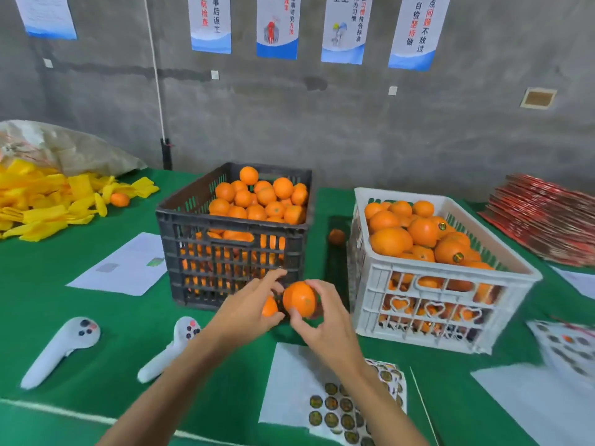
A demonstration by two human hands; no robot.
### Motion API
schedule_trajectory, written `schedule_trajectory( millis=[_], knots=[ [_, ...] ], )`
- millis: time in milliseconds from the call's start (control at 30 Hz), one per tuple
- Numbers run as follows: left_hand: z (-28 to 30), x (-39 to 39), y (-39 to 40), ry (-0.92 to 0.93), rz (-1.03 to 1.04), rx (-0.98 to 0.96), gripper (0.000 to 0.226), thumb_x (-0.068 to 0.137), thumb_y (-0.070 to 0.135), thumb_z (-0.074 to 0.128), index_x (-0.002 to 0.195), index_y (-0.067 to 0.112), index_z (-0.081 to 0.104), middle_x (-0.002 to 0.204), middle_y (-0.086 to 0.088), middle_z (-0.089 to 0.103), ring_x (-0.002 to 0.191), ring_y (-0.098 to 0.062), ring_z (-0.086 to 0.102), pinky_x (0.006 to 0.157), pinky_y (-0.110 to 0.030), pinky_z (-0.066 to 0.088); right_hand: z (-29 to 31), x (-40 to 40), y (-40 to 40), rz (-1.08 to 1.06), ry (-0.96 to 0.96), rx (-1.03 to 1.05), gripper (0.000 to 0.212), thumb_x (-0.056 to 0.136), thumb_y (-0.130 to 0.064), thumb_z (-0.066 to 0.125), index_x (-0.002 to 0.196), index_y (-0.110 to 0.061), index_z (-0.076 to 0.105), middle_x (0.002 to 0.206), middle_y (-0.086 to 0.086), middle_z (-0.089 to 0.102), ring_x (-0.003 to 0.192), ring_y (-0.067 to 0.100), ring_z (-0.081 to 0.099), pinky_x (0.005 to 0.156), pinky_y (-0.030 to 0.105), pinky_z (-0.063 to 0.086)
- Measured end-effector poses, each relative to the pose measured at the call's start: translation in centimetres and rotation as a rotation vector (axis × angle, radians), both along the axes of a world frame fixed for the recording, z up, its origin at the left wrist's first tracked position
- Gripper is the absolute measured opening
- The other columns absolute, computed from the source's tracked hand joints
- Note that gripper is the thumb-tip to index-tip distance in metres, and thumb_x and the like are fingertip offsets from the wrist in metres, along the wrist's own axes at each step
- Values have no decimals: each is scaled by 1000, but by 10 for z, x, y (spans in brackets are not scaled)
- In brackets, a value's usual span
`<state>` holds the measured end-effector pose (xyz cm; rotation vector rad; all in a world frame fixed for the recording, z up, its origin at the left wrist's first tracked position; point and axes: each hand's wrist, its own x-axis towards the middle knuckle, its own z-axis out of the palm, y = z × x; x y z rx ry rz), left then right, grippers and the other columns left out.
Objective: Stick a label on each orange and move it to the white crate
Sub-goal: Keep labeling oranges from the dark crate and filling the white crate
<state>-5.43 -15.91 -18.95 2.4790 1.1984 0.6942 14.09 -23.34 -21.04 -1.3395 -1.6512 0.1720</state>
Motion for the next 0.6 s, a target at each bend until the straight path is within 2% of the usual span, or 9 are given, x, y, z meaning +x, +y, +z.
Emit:
schedule_trajectory(
  millis=[67, 167, 267, 367, 467, 533, 600],
  knots=[
    [-26, -5, 1, 56, 51, -52, 77, 91, 39, 73, 150, 50, 25, 125, 27, 48, 115, -5, 59, 97, -38, 52, -16, 4, -4, -51, -99, -103, 53, 89, -46, 69, 135, -38, 44, 135, -19, 45, 111, 5, 56, 87, 28, 55],
    [-48, -6, 3, 40, 101, -108, 75, 93, 29, 72, 153, 44, 30, 122, 20, 42, 109, -7, 57, 92, -30, 48, -31, 13, -4, -45, -214, -265, 54, 89, -49, 67, 136, -39, 41, 138, -19, 43, 109, 13, 59, 89, 31, 54],
    [-59, -2, 5, 78, 115, -107, 75, 94, 19, 70, 156, 37, 32, 121, 19, 42, 112, -11, 52, 96, -38, 47, -44, 20, -3, 14, -319, -333, 54, 90, -54, 61, 136, -42, 36, 140, -19, 37, 106, 17, 60, 88, 36, 55],
    [-63, 5, 5, 178, 121, -78, 68, 96, 15, 61, 156, 34, 34, 137, 13, 53, 126, -16, 43, 101, -43, 40, -57, 23, -2, 51, -370, -340, 51, 91, -55, 56, 135, -43, 34, 141, -20, 32, 103, 17, 60, 85, 35, 57],
    [-64, 13, 2, 313, 126, -13, 71, 95, 9, 54, 158, 34, 32, 153, 8, 43, 139, -17, 33, 108, -43, 31, -64, 26, 0, 68, -370, -370, 52, 93, -50, 60, 137, -42, 34, 144, -20, 30, 108, 20, 59, 88, 37, 57],
    [-66, 21, -3, 395, 106, 103, 78, 93, 8, 55, 162, 32, 26, 163, 0, 31, 148, -22, 27, 123, -47, 18, -67, 28, 2, 66, -327, -379, 53, 94, -50, 61, 139, -42, 35, 146, -19, 31, 113, 20, 58, 93, 38, 55],
    [-70, 31, -8, 362, 18, 226, 79, 93, 15, 61, 163, 24, 27, 165, -4, 30, 154, -22, 24, 130, -48, -2, -66, 30, 4, 69, -270, -371, 54, 94, -52, 62, 140, -42, 36, 145, -18, 36, 115, 18, 55, 95, 36, 53]
  ],
)
